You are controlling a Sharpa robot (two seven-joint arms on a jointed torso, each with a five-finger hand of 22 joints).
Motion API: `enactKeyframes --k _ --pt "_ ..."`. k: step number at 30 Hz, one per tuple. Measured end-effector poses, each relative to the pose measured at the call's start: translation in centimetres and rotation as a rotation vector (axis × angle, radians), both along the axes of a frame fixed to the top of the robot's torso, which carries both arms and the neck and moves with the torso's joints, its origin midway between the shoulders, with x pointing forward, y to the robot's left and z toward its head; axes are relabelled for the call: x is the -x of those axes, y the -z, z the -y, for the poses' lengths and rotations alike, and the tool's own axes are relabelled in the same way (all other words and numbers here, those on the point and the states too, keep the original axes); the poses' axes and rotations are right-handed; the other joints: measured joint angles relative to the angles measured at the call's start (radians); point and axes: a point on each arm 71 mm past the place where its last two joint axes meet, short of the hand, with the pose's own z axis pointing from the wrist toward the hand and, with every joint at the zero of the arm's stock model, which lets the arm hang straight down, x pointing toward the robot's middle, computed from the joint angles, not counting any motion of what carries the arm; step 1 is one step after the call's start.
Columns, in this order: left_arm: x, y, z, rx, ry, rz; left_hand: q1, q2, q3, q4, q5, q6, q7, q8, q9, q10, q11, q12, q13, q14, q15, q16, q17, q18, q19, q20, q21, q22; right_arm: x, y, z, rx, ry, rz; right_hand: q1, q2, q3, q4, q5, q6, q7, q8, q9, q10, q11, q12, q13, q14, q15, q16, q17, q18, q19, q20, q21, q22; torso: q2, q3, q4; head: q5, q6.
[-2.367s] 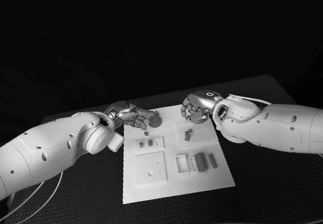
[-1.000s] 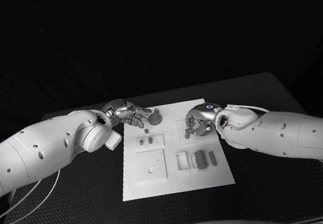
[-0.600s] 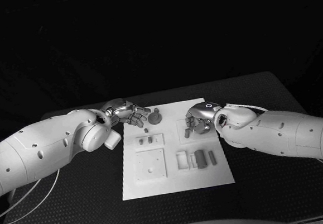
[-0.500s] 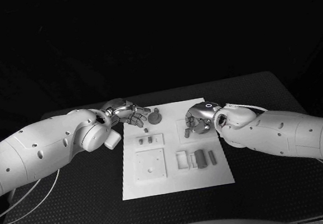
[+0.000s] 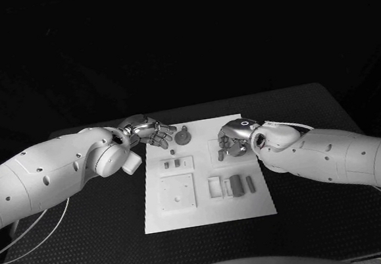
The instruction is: Assemble the parts on the task board
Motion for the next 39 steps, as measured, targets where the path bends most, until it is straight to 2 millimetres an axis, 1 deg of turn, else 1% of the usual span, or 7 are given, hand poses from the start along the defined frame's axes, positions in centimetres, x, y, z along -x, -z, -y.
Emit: enactKeyframes --k 15,25,28,29,30,36,39 --pt "0.0 0.0 0.1 -0.001 0.001 -0.002 0.000 0.000 0.000 -0.005 0.000 0.000 0.000 0.000 -0.001 0.000 0.000 -0.004 -0.001 0.000 0.000 -0.004 0.002 0.000 0.000 0.000 0.000 0.000 0.0 0.0 -1.0 0.054 -0.009 0.023 -0.010 -0.023 0.000 0.000 0.000 0.000 0.000 0.000 -0.003 0.009 -0.002 -0.006 0.004 0.003 0.003 0.000 -0.002 -0.001 0.000 0.000 -0.004 0.000 0.000 -0.0001 -0.0007 -0.001 -0.006" --pt "0.0 0.0 0.1 -0.004 0.000 -0.004 0.004 0.004 0.000 -0.005 0.000 0.000 0.000 0.000 -0.001 0.000 0.000 -0.004 -0.001 0.000 0.000 -0.004 0.003 0.000 0.000 0.000 0.000 -0.001 0.0 0.0 -1.5 0.083 -0.014 0.027 -0.014 -0.026 -0.003 0.003 0.000 0.000 0.000 0.000 -0.004 0.013 0.002 -0.006 0.012 0.005 0.005 -0.001 -0.002 -0.007 0.000 0.000 -0.004 0.000 0.000 0.0000 -0.0010 -0.003 -0.008" --pt "0.0 0.0 0.1 -0.005 0.000 -0.005 0.004 0.004 0.000 -0.005 0.000 0.000 0.000 0.000 -0.001 0.000 0.000 -0.004 -0.001 0.000 0.000 -0.004 0.004 0.000 0.000 0.000 0.000 -0.001 -0.1 0.0 -1.6 0.090 -0.016 0.028 -0.014 -0.026 -0.003 0.003 0.000 0.000 0.000 0.000 -0.004 0.023 -0.002 -0.006 0.012 0.006 0.006 -0.001 -0.002 -0.005 0.000 0.000 -0.008 0.000 0.000 -0.0002 -0.0008 -0.003 -0.008" --pt "0.0 0.0 0.1 -0.005 0.000 -0.005 0.004 0.004 0.000 -0.005 0.000 0.000 0.000 0.000 -0.001 0.000 0.000 -0.004 -0.001 0.000 0.000 -0.004 0.004 0.000 0.000 0.000 0.000 -0.001 -0.1 0.0 -1.7 0.093 -0.016 0.029 -0.010 -0.022 -0.003 0.003 0.000 0.007 -0.003 0.005 -0.004 0.027 -0.006 -0.016 0.096 0.006 0.006 -0.001 -0.002 0.001 0.000 0.000 -0.008 0.000 0.000 -0.0002 -0.0007 -0.004 -0.008" --pt "0.0 0.0 0.1 -0.006 0.000 -0.006 0.004 0.004 0.000 -0.005 0.000 0.000 0.000 0.000 -0.001 0.000 0.000 -0.004 -0.001 0.000 0.000 -0.004 0.004 0.000 0.000 0.000 0.000 -0.001 -0.1 0.0 -1.8 0.096 -0.018 0.029 -0.005 -0.018 -0.003 0.003 0.000 0.013 -0.004 0.008 -0.004 0.034 -0.006 -0.017 0.114 0.008 0.004 -0.001 -0.003 0.003 0.000 0.000 -0.008 0.000 0.000 -0.0003 -0.0007 -0.004 -0.009" --pt "0.0 0.1 0.2 -0.008 0.000 -0.007 0.004 0.004 0.000 -0.005 0.000 0.000 0.000 0.000 -0.001 0.000 0.000 -0.004 -0.001 0.000 0.000 -0.004 0.004 0.000 0.000 0.000 0.000 -0.001 -0.1 0.1 -1.9 0.108 -0.019 0.037 0.014 0.012 -0.001 -0.004 0.000 0.049 -0.019 0.027 0.003 0.078 -0.021 -0.026 0.114 0.021 -0.018 -0.001 -0.005 0.008 0.014 -0.009 -0.008 0.000 0.000 -0.0004 -0.0006 -0.005 -0.009" --pt "0.0 0.1 0.1 -0.009 0.000 -0.007 0.004 0.004 0.002 -0.008 0.000 0.000 0.000 0.000 -0.001 0.000 0.000 -0.004 -0.001 0.000 0.000 -0.004 0.005 0.000 0.000 0.000 0.000 -0.001 -0.1 0.1 -1.8 0.112 -0.018 0.042 0.016 0.015 -0.001 -0.004 0.000 0.059 -0.024 0.032 0.007 0.090 -0.029 -0.026 0.114 0.027 -0.024 -0.001 -0.006 0.016 0.021 -0.010 -0.008 0.000 0.000 -0.0002 -0.0007 -0.005 -0.010"
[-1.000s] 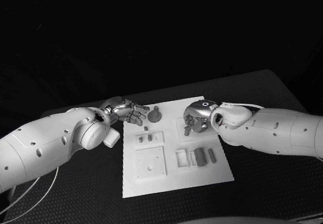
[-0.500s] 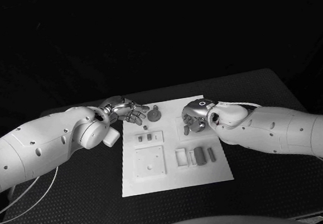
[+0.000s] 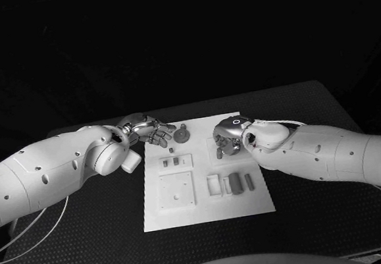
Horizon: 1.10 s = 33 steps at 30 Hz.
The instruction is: Assemble the parts on the task board
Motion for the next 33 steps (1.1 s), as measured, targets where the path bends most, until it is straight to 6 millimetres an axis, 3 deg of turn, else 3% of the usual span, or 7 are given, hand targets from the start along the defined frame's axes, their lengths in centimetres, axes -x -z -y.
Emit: enactKeyframes --k 20,33 --pt "0.0 0.0 -0.1 -0.008 -0.004 -0.001 0.000 0.000 0.000 0.000 0.000 0.000 0.000 0.000 0.000 0.000 0.000 0.000 0.000 0.000 0.000 0.000 0.001 0.000 0.000 0.000 0.000 -0.001 0.7 0.3 0.6 -0.026 -0.001 0.018 0.000 0.009 -0.003 -0.003 0.000 0.030 -0.013 0.016 0.013 0.051 -0.020 0.006 -0.005 0.028 -0.028 0.009 0.007 0.000 0.044 -0.022 0.009 0.001 0.000 0.0008 -0.0012 0.000 -0.002" --pt "0.0 0.0 -0.3 -0.010 -0.009 0.001 0.000 0.000 -0.003 -0.003 0.000 0.000 0.000 0.000 0.000 0.000 0.000 0.000 0.000 0.004 -0.004 0.000 0.003 0.000 0.000 0.000 0.000 -0.001 1.1 0.3 1.4 -0.108 0.053 0.011 0.000 0.008 -0.006 -0.005 -0.007 0.043 -0.021 0.026 0.013 0.058 -0.023 0.006 -0.089 0.037 -0.029 0.009 0.008 0.000 0.055 -0.026 0.012 0.001 0.000 0.0007 -0.0013 -0.005 0.002"
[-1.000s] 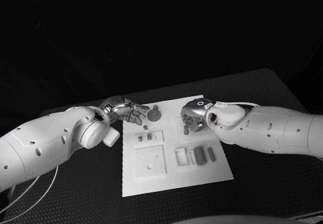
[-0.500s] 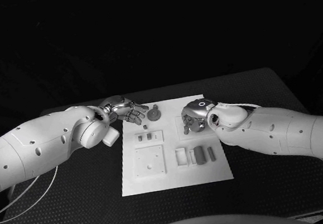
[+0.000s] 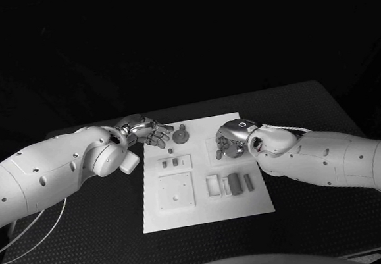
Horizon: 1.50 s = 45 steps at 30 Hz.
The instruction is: Assemble the parts on the task board
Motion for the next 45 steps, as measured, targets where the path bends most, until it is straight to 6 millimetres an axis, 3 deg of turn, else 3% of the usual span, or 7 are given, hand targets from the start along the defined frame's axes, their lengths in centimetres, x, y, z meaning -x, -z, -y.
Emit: enactKeyframes --k 16,27,33,36,40,45 --pt "-0.1 0.0 -0.2 -0.003 -0.008 0.004 0.000 0.000 0.003 -0.003 0.000 0.000 0.000 0.000 0.000 0.000 0.000 0.000 0.000 0.000 0.000 -0.004 0.002 0.000 0.000 0.000 0.000 -0.001 -0.4 -0.8 1.0 -0.082 0.079 -0.009 0.000 0.000 0.000 0.000 -0.001 0.001 -0.001 0.000 0.021 0.003 -0.004 -0.006 0.004 0.004 0.000 0.000 0.000 -0.001 0.005 -0.005 0.000 0.000 0.000 0.0000 0.0007 -0.002 0.005" --pt "-0.2 0.0 0.0 -0.003 -0.010 0.007 0.000 0.000 0.003 -0.003 0.000 0.000 0.000 0.000 0.000 0.000 0.000 0.000 0.000 0.000 0.000 -0.004 0.003 0.000 0.000 0.000 0.000 -0.001 -0.8 -3.4 0.7 -0.179 0.101 0.008 0.000 0.000 0.001 0.001 -0.002 0.000 -0.001 0.000 0.023 0.003 -0.004 -0.006 0.004 0.005 0.002 0.000 0.000 -0.002 0.005 -0.005 0.000 0.000 -0.001 -0.0001 0.0001 -0.005 0.014" --pt "-0.4 0.1 0.7 -0.002 -0.003 0.009 0.000 0.000 0.003 -0.003 0.000 0.000 0.000 0.000 0.000 0.000 0.000 0.000 0.000 0.000 0.000 -0.007 0.005 0.000 0.000 0.000 0.000 -0.002 -0.4 -5.9 0.0 -0.261 0.088 0.012 0.000 -0.001 0.001 0.001 0.003 0.000 -0.001 0.000 0.023 0.003 -0.004 -0.006 0.003 0.010 0.000 -0.001 0.000 -0.002 0.005 -0.005 0.000 0.000 -0.001 -0.0001 0.0001 -0.003 0.024" --pt "-0.5 0.1 1.3 0.000 0.005 0.009 0.003 0.005 0.003 -0.003 0.000 0.000 0.000 0.000 0.000 0.000 0.000 0.000 0.000 0.000 0.000 -0.008 0.007 0.000 0.000 0.000 0.000 -0.003 0.0 -7.2 -0.4 -0.302 0.080 0.006 -0.003 -0.003 0.001 0.001 0.004 -0.001 -0.001 0.000 0.023 0.003 -0.004 -0.006 0.003 0.010 0.000 -0.001 0.000 -0.002 0.005 -0.005 0.000 0.000 -0.002 -0.0002 -0.0004 0.000 0.030" --pt "-0.5 0.1 1.9 0.005 0.020 0.005 -0.048 0.037 -0.019 0.025 0.000 0.004 -0.004 0.003 0.000 0.000 0.000 0.000 0.000 0.000 0.000 -0.015 0.013 0.000 0.000 0.000 0.000 -0.007 0.5 -8.3 -0.9 -0.336 0.067 -0.006 -0.003 -0.003 0.001 0.001 0.004 -0.001 -0.001 -0.001 0.023 0.003 -0.004 -0.006 0.003 0.010 0.000 -0.001 0.000 -0.002 0.005 -0.005 0.000 0.000 -0.004 -0.0003 -0.0024 0.005 0.037" --pt "-0.4 0.3 2.8 0.011 0.055 -0.010 -0.080 0.049 -0.035 0.040 0.000 0.005 -0.005 0.004 -0.001 0.000 0.000 0.000 0.000 0.000 0.000 -0.021 0.018 0.000 0.000 0.000 0.000 -0.011 1.3 -8.9 -1.5 -0.362 0.051 -0.023 -0.003 -0.003 0.001 0.001 0.004 -0.001 -0.001 -0.001 0.025 0.003 -0.004 -0.006 0.003 0.011 0.000 -0.001 0.000 -0.002 0.005 -0.005 0.000 0.000 -0.007 -0.0009 -0.0048 0.010 0.042"
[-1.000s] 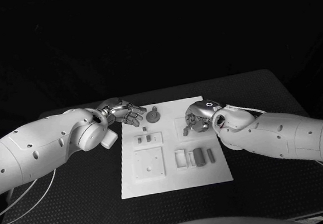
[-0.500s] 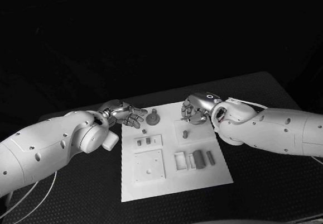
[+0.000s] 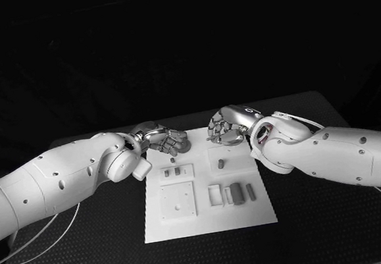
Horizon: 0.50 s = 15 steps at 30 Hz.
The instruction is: Assemble the parts on the task board
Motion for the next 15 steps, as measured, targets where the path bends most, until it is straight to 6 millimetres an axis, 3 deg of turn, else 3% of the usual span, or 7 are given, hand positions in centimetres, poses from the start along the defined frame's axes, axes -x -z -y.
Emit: enactKeyframes --k 8,10,15 --pt "0.7 0.6 1.1 0.011 0.089 -0.046 -0.065 0.018 -0.031 0.037 0.000 -0.005 -0.009 0.000 -0.005 0.000 0.000 0.000 -0.001 0.000 0.000 -0.018 0.009 0.000 -0.006 0.001 0.000 -0.008 0.7 -0.2 -1.5 -0.024 -0.032 -0.022 0.000 0.000 0.000 0.000 0.000 0.000 0.000 -0.001 0.000 0.000 0.000 -0.004 0.001 0.000 0.000 0.000 0.000 -0.005 0.003 0.003 0.000 0.000 -0.001 -0.0003 -0.0007 0.002 0.007" --pt "0.9 0.6 1.4 0.018 0.115 -0.057 -0.083 0.032 -0.056 0.035 0.000 -0.001 -0.013 0.000 -0.005 0.003 -0.018 0.000 -0.001 0.000 0.000 -0.022 0.014 0.000 -0.013 0.002 0.000 -0.011 0.9 -0.2 -1.8 -0.027 -0.039 -0.026 0.000 0.000 0.000 0.000 0.000 -0.001 0.000 -0.001 0.000 0.000 0.000 -0.004 0.001 0.000 0.000 0.000 0.000 -0.005 0.003 0.003 0.000 0.000 -0.001 -0.0004 -0.0004 0.002 0.008" --pt "1.4 0.7 1.9 0.041 0.181 -0.080 -0.107 0.056 -0.081 0.034 0.000 0.004 -0.018 0.000 -0.005 0.008 -0.022 0.000 -0.001 0.000 0.000 -0.026 0.020 0.000 -0.013 0.002 0.000 -0.016 1.1 -0.3 -2.2 -0.031 -0.050 -0.034 0.000 0.000 0.000 0.000 0.000 -0.001 0.001 -0.003 0.000 0.000 0.000 -0.004 0.001 0.001 0.002 0.000 -0.001 -0.005 0.003 0.003 0.000 0.000 -0.001 -0.0007 0.0006 -0.002 0.011"
